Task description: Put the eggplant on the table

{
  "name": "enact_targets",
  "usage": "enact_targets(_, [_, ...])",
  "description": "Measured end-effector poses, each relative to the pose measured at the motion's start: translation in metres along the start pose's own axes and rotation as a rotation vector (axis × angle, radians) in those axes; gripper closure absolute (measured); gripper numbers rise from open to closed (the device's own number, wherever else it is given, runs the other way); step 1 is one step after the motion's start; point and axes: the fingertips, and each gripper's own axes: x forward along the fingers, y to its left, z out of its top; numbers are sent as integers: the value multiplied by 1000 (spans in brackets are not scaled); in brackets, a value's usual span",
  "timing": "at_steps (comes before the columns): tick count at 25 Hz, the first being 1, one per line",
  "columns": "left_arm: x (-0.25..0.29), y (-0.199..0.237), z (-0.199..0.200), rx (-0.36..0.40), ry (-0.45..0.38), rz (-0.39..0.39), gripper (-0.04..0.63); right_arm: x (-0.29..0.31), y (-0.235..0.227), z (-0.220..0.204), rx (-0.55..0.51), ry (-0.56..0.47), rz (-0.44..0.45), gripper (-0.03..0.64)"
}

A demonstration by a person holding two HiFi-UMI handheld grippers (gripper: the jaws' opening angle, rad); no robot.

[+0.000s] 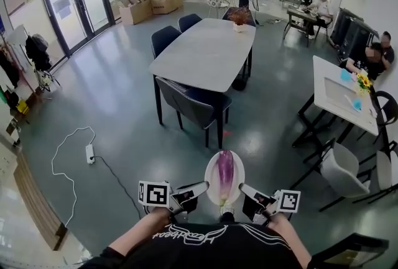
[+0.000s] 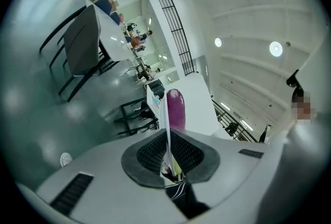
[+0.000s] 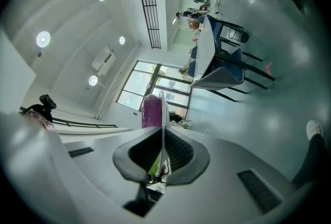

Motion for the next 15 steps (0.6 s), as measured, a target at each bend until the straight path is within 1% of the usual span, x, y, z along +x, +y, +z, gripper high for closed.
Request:
enact_targets(5, [40,23,43,-9,-13,45,566,14,-22,59,14,22,11,600])
enact_targets(10, [98,28,92,-10,-20,29,566,19,-38,133,13,21,19,600])
enact_targets(15, [153,37,128,7,-16,28,566,16,-52,198,1,12,26,600])
